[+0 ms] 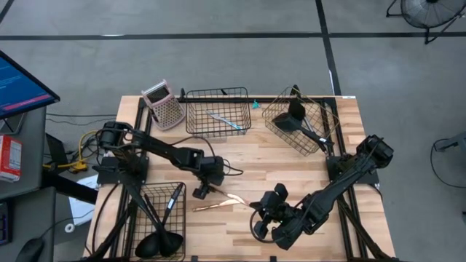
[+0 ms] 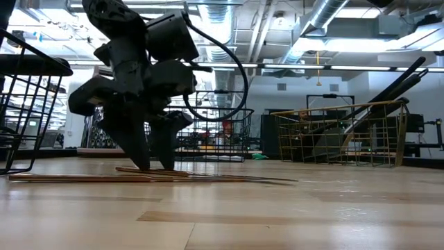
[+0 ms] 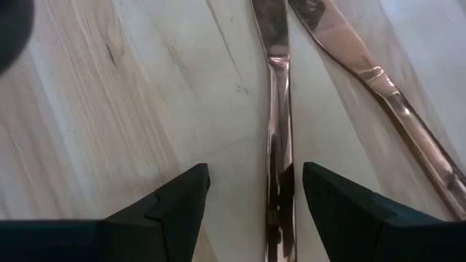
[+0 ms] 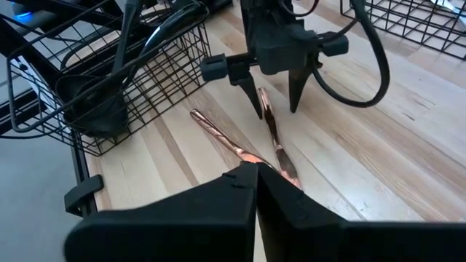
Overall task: Pick & Place Kitchen Items
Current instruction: Put the brown knife into the top black wire basket
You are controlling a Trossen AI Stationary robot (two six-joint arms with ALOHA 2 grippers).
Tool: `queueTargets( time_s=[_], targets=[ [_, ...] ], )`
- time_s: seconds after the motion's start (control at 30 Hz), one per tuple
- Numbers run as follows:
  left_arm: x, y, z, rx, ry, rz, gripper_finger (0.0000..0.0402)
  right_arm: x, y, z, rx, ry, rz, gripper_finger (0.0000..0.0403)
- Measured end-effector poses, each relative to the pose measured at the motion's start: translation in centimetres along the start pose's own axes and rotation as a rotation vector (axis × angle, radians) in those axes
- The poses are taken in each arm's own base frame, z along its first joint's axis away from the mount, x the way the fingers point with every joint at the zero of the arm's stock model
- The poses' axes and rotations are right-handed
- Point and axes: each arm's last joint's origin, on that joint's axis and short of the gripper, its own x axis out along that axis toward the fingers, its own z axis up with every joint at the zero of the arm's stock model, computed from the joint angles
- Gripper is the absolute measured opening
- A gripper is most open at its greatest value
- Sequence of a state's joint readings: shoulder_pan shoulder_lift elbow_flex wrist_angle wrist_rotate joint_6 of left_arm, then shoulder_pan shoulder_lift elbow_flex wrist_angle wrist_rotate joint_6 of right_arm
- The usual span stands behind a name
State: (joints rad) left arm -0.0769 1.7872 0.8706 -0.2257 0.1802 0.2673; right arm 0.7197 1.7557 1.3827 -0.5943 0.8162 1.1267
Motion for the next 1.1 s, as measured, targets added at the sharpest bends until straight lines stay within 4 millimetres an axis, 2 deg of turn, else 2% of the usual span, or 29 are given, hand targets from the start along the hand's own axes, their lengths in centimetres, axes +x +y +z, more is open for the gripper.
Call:
queueTargets(
  time_s=[0.37,0.77,0.93,1.1],
  targets=[
    [-0.3,2.5,0.0,-0.055,-0.064,0.117,0.0186,0.0,0.0,0.0,0.0,0.0,0.0,0.0],
    [-0.9,5.3,-0.7,-0.13,-0.093,0.2,0.0184,0.0,0.0,0.0,0.0,0.0,-0.001,0.0],
    [-0.9,5.4,-0.7,-0.131,-0.106,0.19,0.0184,0.0,0.0,0.0,0.0,0.0,0.0,0.0],
    [-0.7,4.6,-0.2,-0.105,-0.116,0.195,0.0184,0.0,0.0,0.0,0.002,-0.002,0.001,0.0]
  ],
)
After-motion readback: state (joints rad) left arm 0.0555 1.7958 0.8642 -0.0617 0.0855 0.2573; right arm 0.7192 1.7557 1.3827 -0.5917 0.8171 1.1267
